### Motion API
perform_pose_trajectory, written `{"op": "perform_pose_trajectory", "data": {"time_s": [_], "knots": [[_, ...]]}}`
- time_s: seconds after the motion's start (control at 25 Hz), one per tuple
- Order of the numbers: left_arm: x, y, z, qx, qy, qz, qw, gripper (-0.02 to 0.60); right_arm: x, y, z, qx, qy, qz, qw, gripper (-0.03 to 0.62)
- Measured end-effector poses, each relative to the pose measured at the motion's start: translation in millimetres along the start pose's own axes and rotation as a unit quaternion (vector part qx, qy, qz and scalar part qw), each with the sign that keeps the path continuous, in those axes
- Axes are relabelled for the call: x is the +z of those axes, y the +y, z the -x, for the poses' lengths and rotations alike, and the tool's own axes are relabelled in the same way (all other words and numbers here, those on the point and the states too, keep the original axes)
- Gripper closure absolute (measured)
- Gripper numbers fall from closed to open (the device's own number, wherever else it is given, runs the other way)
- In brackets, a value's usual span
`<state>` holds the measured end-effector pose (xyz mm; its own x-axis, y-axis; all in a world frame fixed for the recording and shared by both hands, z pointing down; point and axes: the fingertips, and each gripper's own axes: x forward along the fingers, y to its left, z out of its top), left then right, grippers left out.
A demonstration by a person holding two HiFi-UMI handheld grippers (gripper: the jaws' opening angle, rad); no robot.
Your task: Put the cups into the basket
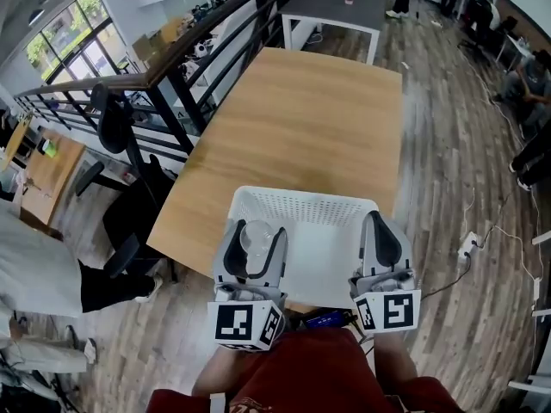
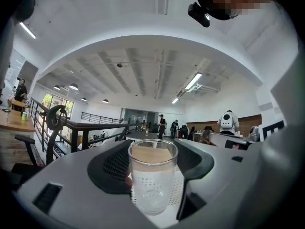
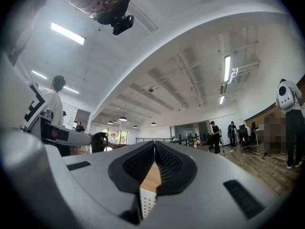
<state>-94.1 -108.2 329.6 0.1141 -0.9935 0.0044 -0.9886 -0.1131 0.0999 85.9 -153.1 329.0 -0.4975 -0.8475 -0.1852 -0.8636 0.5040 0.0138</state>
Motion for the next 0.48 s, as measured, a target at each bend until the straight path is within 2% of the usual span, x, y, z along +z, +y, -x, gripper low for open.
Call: {"op": "perform_pose_trajectory", "data": {"time_s": [0.28, 0.48], "knots": [[-12.3, 4.9, -18.6, -0.046, 0.030, -0.013, 0.9984, 0.295, -7.1, -1.0, -8.5, -0.039, 0.013, 0.007, 0.999, 0.582], [-23.3, 7.7, -29.1, -0.087, 0.057, -0.023, 0.9943, 0.295, -6.7, 1.0, -9.2, -0.069, 0.016, 0.016, 0.997, 0.582]]}}
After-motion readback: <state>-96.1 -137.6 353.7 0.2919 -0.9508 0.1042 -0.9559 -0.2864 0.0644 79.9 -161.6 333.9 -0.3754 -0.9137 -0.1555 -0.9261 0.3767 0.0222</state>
